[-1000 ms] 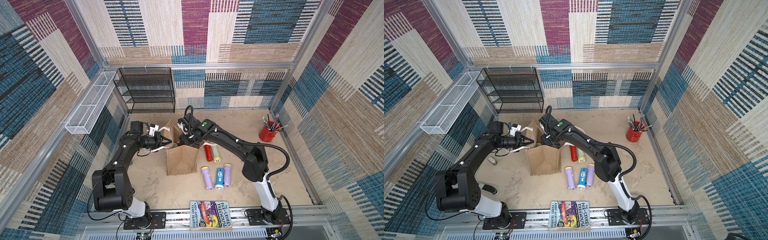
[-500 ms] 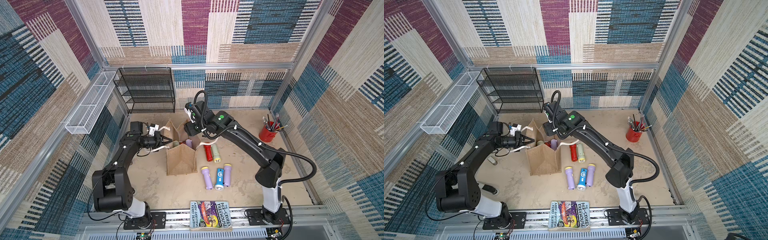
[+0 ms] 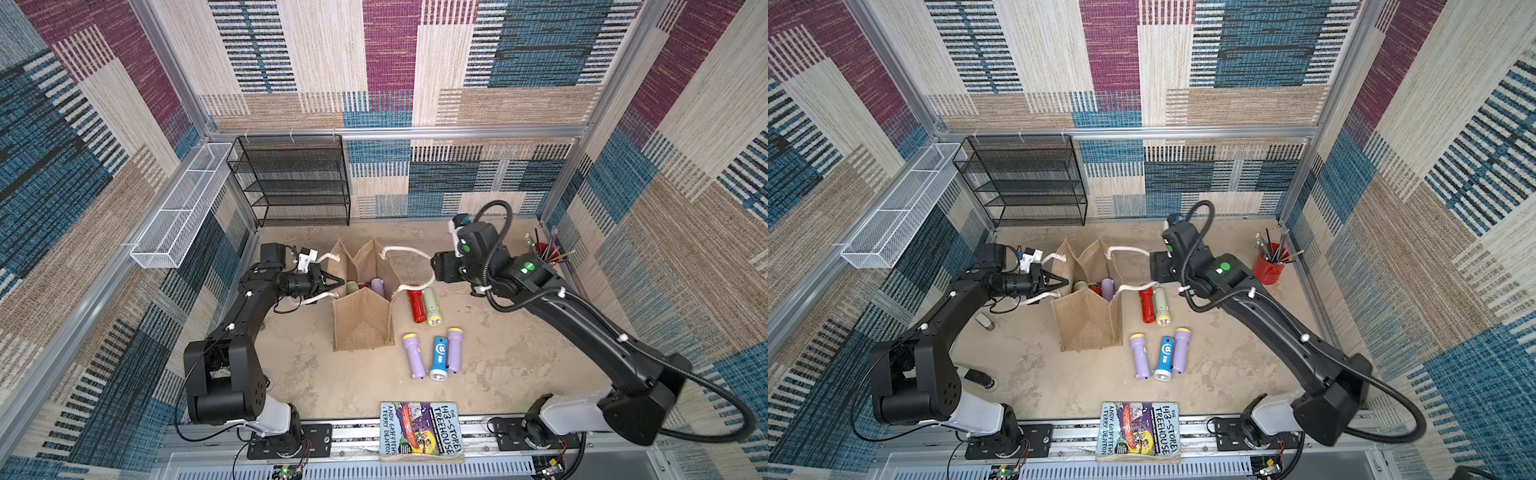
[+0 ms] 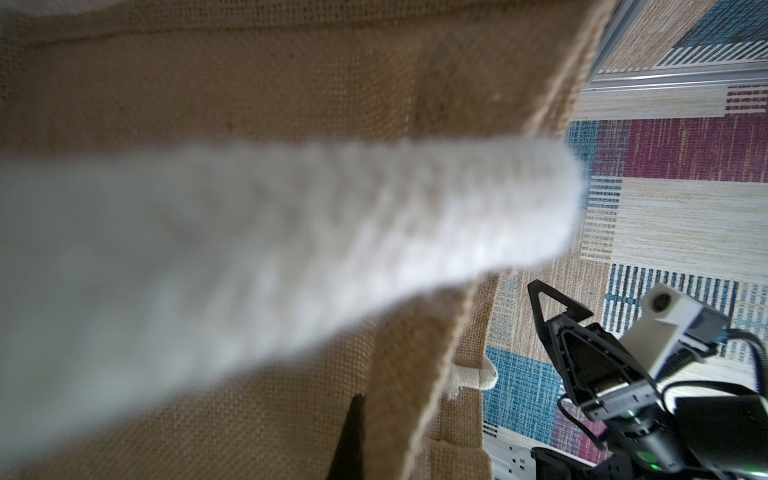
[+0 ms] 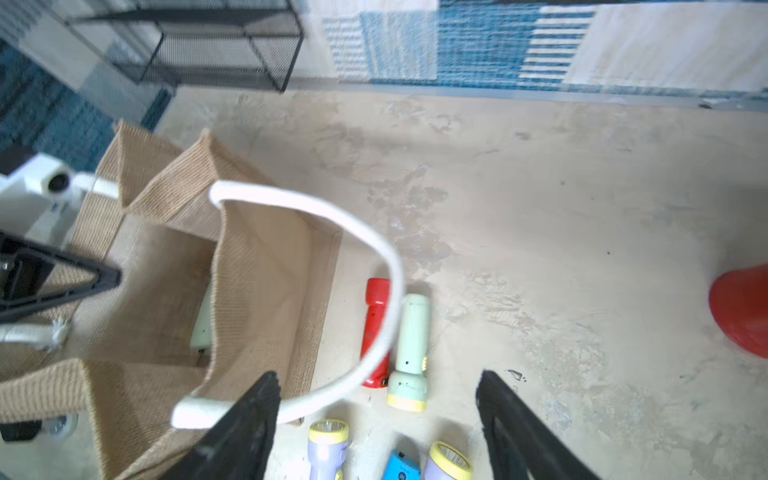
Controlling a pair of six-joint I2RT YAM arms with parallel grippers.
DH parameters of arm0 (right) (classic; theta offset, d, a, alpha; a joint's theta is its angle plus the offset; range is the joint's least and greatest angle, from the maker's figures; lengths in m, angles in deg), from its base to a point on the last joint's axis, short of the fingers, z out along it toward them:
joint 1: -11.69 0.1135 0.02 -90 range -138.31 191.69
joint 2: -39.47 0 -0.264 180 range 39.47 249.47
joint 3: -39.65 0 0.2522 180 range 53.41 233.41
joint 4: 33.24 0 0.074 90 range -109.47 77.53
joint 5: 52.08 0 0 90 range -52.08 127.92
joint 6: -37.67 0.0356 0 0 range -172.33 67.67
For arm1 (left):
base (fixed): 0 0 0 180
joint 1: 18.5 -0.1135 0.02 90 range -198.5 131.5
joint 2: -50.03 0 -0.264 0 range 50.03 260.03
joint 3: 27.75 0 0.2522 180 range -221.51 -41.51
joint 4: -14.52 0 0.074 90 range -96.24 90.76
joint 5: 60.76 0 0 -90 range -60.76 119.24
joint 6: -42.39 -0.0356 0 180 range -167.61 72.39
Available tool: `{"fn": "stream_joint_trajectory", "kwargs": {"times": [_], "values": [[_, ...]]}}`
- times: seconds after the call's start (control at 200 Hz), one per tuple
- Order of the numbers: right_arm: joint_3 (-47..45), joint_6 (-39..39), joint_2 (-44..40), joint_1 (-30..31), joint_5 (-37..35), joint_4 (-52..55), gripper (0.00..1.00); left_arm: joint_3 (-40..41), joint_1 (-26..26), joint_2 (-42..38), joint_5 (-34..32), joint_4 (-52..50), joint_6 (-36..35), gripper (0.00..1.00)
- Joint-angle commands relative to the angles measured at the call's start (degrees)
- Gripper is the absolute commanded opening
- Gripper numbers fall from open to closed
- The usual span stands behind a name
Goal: Put the flashlights into the tote bags
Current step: Place the flashlight in the canvas bag, then pick up the flashlight from the center of the board.
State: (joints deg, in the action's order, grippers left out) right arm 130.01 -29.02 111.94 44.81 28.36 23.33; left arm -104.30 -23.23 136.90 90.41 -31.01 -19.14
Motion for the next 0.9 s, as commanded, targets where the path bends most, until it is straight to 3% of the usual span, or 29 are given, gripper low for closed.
{"fn": "stream_joint_trajectory", "kwargs": {"times": [0.0,0.12,0.426,0.706,0.891], "values": [[-7.4,5.9,-7.7,-4.9,6.0,-7.6,0.8,-0.4,0.0,-0.1,-0.9,-0.6,-1.1,0.05],[-11.6,6.9,-11.0,-7.7,7.6,-5.5,0.81,-0.5,0.0,0.1,-1.1,-0.7,-1.0,0.05],[-22.0,11.8,-10.3,-7.9,15.4,-1.9,0.78,-0.4,0.0,0.3,-1.5,-0.8,-0.9,0.05],[-33.5,18.7,-10.8,-7.8,21.0,-4.4,0.64,-0.3,0.0,0.3,-1.6,-0.8,-0.9,0.05],[-39.4,24.5,-14.4,-6.7,21.4,-2.9,0.6,-0.5,0.0,0.4,-1.8,-1.1,-0.9,0.05]]}}
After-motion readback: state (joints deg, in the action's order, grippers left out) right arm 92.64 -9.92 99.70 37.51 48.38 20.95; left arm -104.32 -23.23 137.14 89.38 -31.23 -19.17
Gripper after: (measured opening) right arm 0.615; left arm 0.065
